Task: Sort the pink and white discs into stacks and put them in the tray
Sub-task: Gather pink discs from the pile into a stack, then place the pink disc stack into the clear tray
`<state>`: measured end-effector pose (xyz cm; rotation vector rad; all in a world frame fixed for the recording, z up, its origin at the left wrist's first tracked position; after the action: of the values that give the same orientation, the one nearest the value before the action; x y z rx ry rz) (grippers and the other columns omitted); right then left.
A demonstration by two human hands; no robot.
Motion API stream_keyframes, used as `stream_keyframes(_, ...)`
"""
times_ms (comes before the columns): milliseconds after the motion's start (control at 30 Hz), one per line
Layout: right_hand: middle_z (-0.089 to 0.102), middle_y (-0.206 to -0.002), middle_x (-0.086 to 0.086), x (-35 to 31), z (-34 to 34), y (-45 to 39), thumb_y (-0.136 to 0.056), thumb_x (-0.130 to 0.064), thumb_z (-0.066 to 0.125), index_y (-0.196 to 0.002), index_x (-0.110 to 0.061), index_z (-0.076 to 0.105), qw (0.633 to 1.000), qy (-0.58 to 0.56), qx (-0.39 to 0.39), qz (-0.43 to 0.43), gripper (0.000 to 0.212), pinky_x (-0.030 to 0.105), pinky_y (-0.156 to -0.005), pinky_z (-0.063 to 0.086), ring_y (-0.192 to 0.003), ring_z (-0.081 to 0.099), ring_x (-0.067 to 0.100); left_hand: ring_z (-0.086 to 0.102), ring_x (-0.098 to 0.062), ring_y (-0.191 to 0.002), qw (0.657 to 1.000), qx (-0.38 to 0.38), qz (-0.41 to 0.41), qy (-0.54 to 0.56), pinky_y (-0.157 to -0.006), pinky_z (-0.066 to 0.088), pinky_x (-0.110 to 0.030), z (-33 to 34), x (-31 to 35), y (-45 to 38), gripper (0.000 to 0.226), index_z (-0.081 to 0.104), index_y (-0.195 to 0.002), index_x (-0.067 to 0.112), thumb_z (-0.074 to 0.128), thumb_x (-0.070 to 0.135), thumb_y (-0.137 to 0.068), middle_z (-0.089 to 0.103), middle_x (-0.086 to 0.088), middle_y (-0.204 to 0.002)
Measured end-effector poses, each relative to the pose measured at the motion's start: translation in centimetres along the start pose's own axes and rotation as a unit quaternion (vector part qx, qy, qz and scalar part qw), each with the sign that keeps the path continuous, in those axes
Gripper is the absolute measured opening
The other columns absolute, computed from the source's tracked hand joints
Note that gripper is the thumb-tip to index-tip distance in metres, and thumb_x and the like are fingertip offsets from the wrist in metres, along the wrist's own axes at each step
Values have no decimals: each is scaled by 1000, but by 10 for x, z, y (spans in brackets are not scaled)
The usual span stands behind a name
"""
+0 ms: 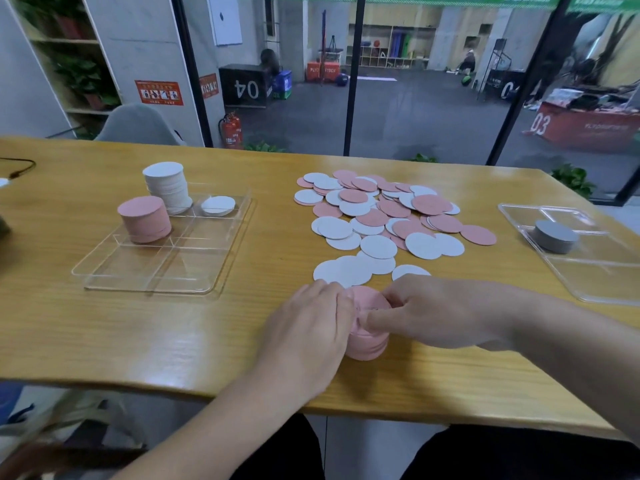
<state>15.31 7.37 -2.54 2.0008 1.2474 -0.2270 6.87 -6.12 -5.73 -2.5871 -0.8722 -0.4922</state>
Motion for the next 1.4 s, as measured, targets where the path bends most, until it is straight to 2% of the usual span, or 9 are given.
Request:
stream_keyframes(267, 68, -97, -3, 0, 3, 0, -82, -47, 82, -110, -20, 69, 996, -89, 18, -5, 40, 36, -79, 47, -87, 60, 17, 49, -15, -93, 998, 28, 23, 51, -80, 46, -40, -4, -2, 9, 38, 48, -94, 32, 20, 51, -110, 50, 12, -89)
stream_keyframes(367, 77, -115, 0, 7, 9, -1, -79, -30, 90, -122, -27, 66, 969, -224, 63, -78, 49, 43, -103, 59, -102, 74, 20, 61, -7, -102, 981, -36, 20, 188, -89, 51, -35, -8, -8, 8, 29, 64, -120, 40, 42, 58, -112, 68, 16, -105)
stream_keyframes(467, 71, -124, -10, 4, -4, 3, -79, -26, 95, -134, -37, 58, 953, -189, 157, -177, 67, 45, -99, 60, -104, 72, 19, 70, -8, -110, 948, -105, 31, 300, -99, 55, -35, -17, -6, 1, 28, 66, -133, 40, 69, 48, -107, 76, 16, -119)
stream_keyframes(667, 67, -130, -20, 9, -2, 10, -84, -27, 93, -136, -39, 62, 930, -112, 233, -262, 62, 25, -101, 52, -123, 63, 6, 54, -4, -117, 986, -52, 74, 138, -98, 47, -29, -11, -8, 0, 48, 48, -140, 48, 68, 65, -100, 58, 24, -123)
stream_keyframes(767, 61, -137, -24, 17, 12, 6, -93, -34, 85, -145, -44, 52, 935, -100, 219, -262, 62, 23, -103, 50, -129, 60, 3, 46, 3, -128, 991, -67, 60, 100, -109, 42, -24, -6, -7, 2, 71, 32, -157, 48, 62, 74, -98, 48, 25, -138)
stream_keyframes(967, 52, -124, -25, 4, 22, -3, -97, -24, 69, -142, -36, 43, 941, -22, 190, -279, 53, 19, -93, 43, -119, 52, 7, 18, -3, -154, 994, -96, 49, 5, -129, 27, -32, 2, 5, -2, 88, 5, -174, 25, 33, 74, -106, 24, 16, -171)
stream_keyframes(1100, 52, -125, -23, 6, 20, -7, -97, -28, 68, -142, -36, 41, 945, -31, 169, -278, 52, 21, -94, 46, -119, 54, 6, 18, -3, -152, 990, -128, 57, 11, -130, 24, -33, 3, 4, -1, 79, 3, -174, 25, 34, 63, -112, 26, 14, -167)
stream_keyframes(1233, 51, -132, -24, 11, 19, -8, -102, -37, 69, -148, -39, 37, 949, -30, 151, -275, 57, 18, -95, 43, -122, 53, 1, 34, -1, -138, 989, -120, 78, 34, -121, 36, -35, 2, 0, -1, 55, 29, -159, 33, 43, 58, -112, 41, 23, -144)
stream_keyframes(1400, 62, -127, -22, 29, 0, 5, -95, -43, 80, -132, -40, 56, 916, -70, 279, -280, 44, 25, -95, 47, -120, 58, 8, 48, -1, -124, 985, -136, 48, 90, -111, 46, -37, -3, -15, -4, 33, 43, -135, 43, 53, 61, -109, 48, 22, -123)
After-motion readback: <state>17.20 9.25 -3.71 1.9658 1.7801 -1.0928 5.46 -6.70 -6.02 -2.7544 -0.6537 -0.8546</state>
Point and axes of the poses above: each hand's wrist, its own y-axis away from the middle knuckle, its own z-axis out of the palm, x = y × z, the point moved 8 cm from there along -y, towards the middle knuckle
